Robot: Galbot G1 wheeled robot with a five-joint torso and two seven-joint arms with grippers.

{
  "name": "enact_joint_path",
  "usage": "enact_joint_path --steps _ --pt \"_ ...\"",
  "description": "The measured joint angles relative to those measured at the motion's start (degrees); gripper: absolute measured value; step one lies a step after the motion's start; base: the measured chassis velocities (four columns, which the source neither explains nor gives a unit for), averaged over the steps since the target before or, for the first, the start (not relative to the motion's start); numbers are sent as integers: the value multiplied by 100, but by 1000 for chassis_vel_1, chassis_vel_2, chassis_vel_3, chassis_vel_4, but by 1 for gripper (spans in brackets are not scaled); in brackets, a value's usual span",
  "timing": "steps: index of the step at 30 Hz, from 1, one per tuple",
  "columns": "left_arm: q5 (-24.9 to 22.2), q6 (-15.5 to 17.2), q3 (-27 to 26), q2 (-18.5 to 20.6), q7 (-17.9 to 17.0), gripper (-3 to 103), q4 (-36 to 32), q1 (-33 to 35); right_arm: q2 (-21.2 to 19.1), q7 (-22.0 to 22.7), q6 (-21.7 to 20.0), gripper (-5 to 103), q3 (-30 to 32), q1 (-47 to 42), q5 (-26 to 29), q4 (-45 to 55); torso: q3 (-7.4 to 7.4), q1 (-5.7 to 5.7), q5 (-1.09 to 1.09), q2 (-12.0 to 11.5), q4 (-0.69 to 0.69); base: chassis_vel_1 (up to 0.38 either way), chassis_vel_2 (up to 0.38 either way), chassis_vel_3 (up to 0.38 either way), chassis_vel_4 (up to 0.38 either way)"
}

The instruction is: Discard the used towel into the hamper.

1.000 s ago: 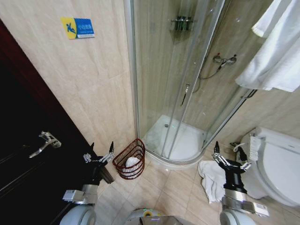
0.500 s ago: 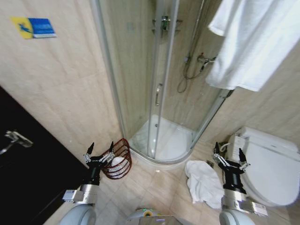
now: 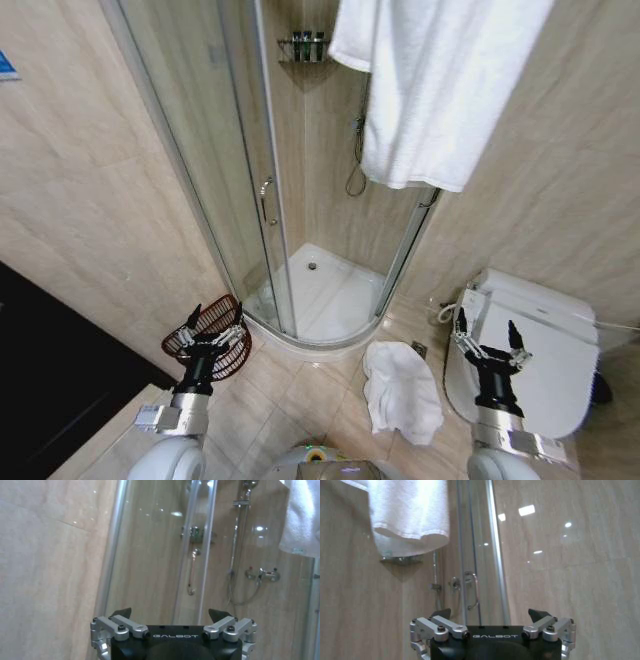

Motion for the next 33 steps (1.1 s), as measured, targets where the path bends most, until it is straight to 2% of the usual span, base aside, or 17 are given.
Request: enact_joint_path --steps 5,26,33 --pt "0 0 -2 3 -1 100 0 0 2 21 -18 100 -3 4 7 -96 0 0 2 0 -5 62 46 -106 -10" --pt "0 0 0 1 0 100 0 -1 1 49 -82 100 -18 50 -23 -189 1 2 3 -1 -3 4 9 -10 -7" --pt "0 0 0 1 0 100 0 -1 -103 51 -331 100 83 222 -46 219 1 2 4 -1 -3 0 0 0 0"
